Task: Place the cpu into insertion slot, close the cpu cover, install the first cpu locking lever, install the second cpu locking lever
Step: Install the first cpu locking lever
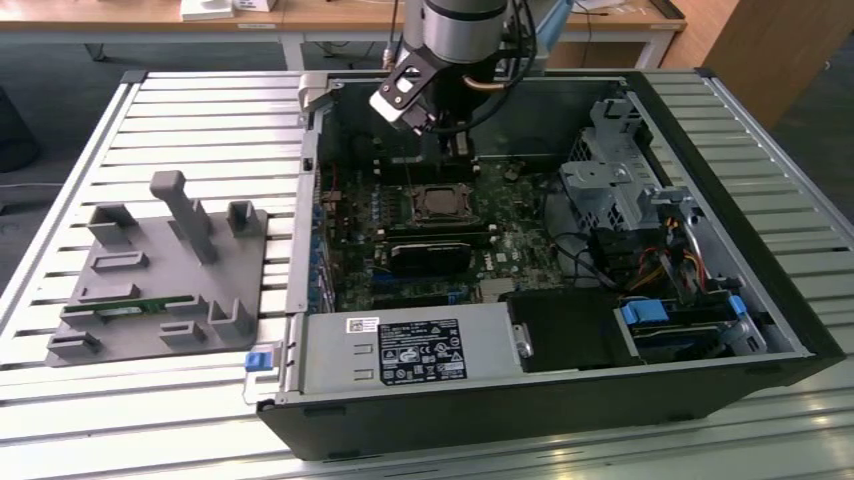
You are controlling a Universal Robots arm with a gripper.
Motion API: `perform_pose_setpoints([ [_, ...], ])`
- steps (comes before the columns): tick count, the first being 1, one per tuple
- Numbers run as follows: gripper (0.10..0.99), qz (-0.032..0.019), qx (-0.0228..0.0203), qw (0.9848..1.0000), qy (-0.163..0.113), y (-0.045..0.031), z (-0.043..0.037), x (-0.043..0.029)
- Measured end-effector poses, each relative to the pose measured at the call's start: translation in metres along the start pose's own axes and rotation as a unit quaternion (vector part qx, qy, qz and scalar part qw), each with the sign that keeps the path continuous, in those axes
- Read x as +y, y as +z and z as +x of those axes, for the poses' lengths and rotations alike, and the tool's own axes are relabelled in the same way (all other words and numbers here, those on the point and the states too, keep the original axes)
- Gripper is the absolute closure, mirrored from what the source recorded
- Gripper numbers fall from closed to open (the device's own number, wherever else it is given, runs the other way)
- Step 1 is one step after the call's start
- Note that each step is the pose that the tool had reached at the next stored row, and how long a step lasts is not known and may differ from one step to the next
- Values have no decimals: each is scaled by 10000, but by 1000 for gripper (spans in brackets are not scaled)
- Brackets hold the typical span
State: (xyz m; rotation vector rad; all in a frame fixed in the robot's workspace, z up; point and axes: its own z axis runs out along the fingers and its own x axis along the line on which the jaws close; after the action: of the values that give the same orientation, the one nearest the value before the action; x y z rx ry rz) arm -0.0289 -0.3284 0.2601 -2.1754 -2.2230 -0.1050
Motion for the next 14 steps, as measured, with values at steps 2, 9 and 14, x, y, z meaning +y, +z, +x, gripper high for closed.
perform_pose_setpoints([
  [2,980,0,0,10000,0,-39,3,1],
  [9,980,0,-2,10000,0,-193,13,5],
  [14,980,1,-1,10000,-14,-267,18,7],
])
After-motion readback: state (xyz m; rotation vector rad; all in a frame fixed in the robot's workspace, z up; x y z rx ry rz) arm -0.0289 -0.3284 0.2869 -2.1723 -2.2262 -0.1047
